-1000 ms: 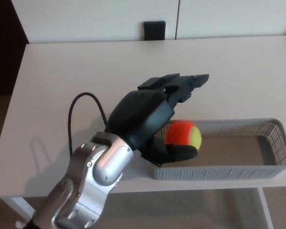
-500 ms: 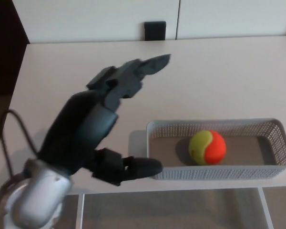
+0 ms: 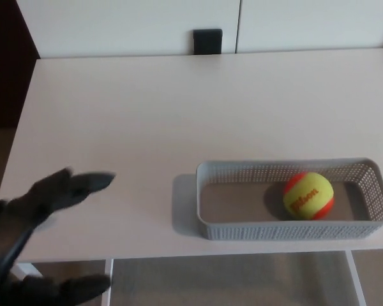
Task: The robot walk towards a table in front and uses its left hand to pickup a tennis ball on the left side and put it in a container on the right hand side
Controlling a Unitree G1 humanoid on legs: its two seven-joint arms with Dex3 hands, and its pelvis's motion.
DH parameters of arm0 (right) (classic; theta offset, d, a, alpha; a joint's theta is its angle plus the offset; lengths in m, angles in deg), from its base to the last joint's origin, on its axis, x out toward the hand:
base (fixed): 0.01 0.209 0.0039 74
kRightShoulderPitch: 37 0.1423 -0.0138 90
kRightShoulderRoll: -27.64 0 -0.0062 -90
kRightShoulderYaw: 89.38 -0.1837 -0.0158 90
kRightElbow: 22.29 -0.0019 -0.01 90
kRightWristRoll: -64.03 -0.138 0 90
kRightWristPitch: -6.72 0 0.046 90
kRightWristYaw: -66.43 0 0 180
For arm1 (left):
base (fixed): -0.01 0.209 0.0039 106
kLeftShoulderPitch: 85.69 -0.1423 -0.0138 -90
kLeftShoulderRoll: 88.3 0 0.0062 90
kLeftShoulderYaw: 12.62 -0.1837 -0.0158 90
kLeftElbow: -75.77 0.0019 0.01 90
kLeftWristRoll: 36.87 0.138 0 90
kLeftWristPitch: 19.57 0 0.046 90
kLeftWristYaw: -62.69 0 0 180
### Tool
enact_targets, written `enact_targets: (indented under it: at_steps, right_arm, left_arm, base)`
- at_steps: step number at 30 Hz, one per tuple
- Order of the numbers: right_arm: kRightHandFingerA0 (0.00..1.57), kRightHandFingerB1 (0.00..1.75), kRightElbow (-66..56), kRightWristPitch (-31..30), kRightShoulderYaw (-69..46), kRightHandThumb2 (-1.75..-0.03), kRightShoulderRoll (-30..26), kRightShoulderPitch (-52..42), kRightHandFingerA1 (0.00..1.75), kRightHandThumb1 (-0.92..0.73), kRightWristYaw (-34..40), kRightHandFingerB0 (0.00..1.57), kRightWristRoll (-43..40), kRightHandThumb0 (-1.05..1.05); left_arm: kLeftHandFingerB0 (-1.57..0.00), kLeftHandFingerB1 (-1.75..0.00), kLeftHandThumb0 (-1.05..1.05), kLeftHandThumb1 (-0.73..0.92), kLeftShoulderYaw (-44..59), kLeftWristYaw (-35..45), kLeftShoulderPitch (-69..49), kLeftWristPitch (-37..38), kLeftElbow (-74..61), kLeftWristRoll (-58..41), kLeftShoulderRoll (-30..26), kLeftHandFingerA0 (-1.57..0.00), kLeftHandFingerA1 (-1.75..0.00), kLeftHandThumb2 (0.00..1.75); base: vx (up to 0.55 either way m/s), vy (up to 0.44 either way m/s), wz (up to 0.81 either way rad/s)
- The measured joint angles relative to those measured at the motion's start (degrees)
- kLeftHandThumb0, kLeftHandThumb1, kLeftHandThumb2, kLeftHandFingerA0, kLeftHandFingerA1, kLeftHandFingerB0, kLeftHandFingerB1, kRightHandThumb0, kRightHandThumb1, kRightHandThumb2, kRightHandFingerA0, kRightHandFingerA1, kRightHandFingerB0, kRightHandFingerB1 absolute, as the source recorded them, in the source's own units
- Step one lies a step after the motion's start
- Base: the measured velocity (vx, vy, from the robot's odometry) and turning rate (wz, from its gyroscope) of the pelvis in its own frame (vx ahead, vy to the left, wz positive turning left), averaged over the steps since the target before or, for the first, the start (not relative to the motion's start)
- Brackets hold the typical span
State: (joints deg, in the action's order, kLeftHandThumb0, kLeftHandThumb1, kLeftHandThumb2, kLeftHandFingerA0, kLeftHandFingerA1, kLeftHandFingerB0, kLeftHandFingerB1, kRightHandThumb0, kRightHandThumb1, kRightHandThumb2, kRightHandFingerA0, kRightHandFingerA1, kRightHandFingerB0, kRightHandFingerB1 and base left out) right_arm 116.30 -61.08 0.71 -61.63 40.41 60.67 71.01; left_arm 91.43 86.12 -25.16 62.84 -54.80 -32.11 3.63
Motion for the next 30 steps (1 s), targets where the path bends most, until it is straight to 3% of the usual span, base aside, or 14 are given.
enact_targets:
  at_steps: [1,7,8,9,12,13,18,20,21,25,26,27,29,30]
  right_arm:
    - [0.42,0.46,0.16,0.00,-0.01,-0.69,0.00,-0.13,0.51,-0.56,0.00,0.40,-0.02,-0.32]
    - [0.42,0.46,0.84,0.00,-0.05,-0.69,0.00,-0.75,0.52,-0.55,0.00,0.39,-0.06,-0.32]
    - [0.43,0.40,0.87,0.00,-0.05,-0.58,0.00,-0.84,0.47,-0.61,0.00,0.41,-0.06,-0.24]
    - [0.42,0.46,0.90,0.00,-0.05,-0.69,0.00,-0.97,0.52,-0.55,0.00,0.40,-0.06,-0.32]
    - [0.44,0.40,0.97,0.01,-0.05,-0.57,0.00,-1.31,0.47,-0.61,0.00,0.41,-0.06,-0.25]
    - [0.43,0.39,1.01,0.01,-0.06,-0.58,0.00,-1.39,0.46,-0.61,0.00,0.40,-0.06,-0.25]
    - [0.44,0.39,1.63,0.04,-0.13,-0.57,-0.02,-1.43,0.47,-0.60,0.00,0.40,-0.08,-0.22]
    - [0.45,0.39,2.14,0.06,-0.32,-0.58,-0.02,-1.35,0.47,-0.61,-0.03,0.39,-0.16,-0.24]
    - [0.44,0.39,2.25,0.06,-0.36,-0.58,-0.01,-1.33,0.48,-0.62,-0.04,0.39,-0.18,-0.26]
    - [0.44,0.39,3.19,0.14,-0.70,-0.58,0.07,-1.17,0.49,-0.62,-0.16,0.39,-0.47,-0.28]
    - [0.45,0.39,3.43,0.24,-0.77,-0.58,0.10,-1.16,0.50,-0.63,-0.20,0.37,-0.55,-0.31]
    - [0.47,0.39,3.63,0.31,-0.83,-0.59,0.16,-1.16,0.52,-0.63,-0.22,0.35,-0.61,-0.34]
    - [0.47,0.39,4.03,0.57,-1.09,-0.59,0.38,-1.21,0.53,-0.63,-0.31,0.34,-0.75,-0.35]
    - [0.47,0.39,4.16,0.72,-1.23,-0.59,0.48,-1.25,0.53,-0.63,-0.36,0.34,-0.80,-0.35]
  left_arm:
    - [-0.48,-0.43,-0.74,0.40,1.69,0.89,-1.77,0.04,0.49,-1.13,-0.12,-0.45,-0.46,0.53]
    - [-0.57,-0.45,-0.75,0.41,10.75,7.01,-11.00,1.94,3.87,-7.13,-2.22,-0.58,-0.48,0.55]
    - [-0.45,-0.43,-0.83,0.35,11.45,7.75,-11.85,2.21,4.39,-7.73,-2.49,-0.51,-0.50,0.74]
    - [-0.53,-0.50,-0.70,0.35,12.22,8.74,-12.76,2.63,5.14,-8.47,-3.01,-0.54,-0.55,0.76]
    - [-0.57,-0.42,-0.66,0.43,14.00,11.84,-15.22,3.68,7.42,-10.54,-4.89,-0.58,-0.47,0.54]
    - [-0.43,-0.48,-0.64,0.36,14.44,13.15,-16.06,4.13,8.65,-11.16,-6.00,-0.49,-0.55,0.76]
    - [-0.35,-0.49,-0.64,0.43,14.19,18.50,-17.46,6.01,15.88,-12.87,-11.46,-0.40,-0.56,0.82]
    - [-0.28,-0.48,-0.60,0.42,12.80,19.80,-16.58,6.83,20.39,-12.73,-13.34,-0.37,-0.56,0.80]
    - [-0.31,-0.38,-0.54,0.52,12.40,19.84,-16.16,6.95,21.44,-12.62,-13.46,-0.33,-0.48,0.55]
    - [-0.28,-0.38,-0.53,0.51,8.30,19.59,-11.20,7.56,31.48,-11.61,-13.12,-0.26,-0.47,0.55]
    - [-0.10,-0.52,-0.28,0.34,7.16,19.23,-9.48,7.68,34.49,-11.40,-12.89,-0.14,-0.55,0.90]
    - [-0.11,-0.52,-0.24,0.39,6.48,18.96,-8.30,7.70,36.33,-11.21,-12.64,-0.15,-0.56,0.91]
    - [-0.19,-0.42,-0.34,0.47,4.50,17.97,-4.77,7.66,41.23,-10.53,-11.51,-0.19,-0.50,0.61]
    - [-0.19,-0.42,-0.34,0.47,3.79,17.43,-3.12,7.65,43.40,-10.29,-10.74,-0.19,-0.50,0.61]
  base:
    - [0.00,0.000,0.00]
    - [0.00,0.000,0.00]
    - [0.00,0.000,0.00]
    - [0.00,0.000,0.00]
    - [0.00,0.000,0.00]
    - [0.00,0.000,0.00]
    - [0.00,0.000,0.00]
    - [0.00,0.000,0.00]
    - [0.00,0.000,0.00]
    - [0.00,0.000,0.00]
    - [0.00,0.000,0.00]
    - [0.00,0.000,0.00]
    - [0.00,0.000,0.00]
    - [0.00,0.000,0.00]
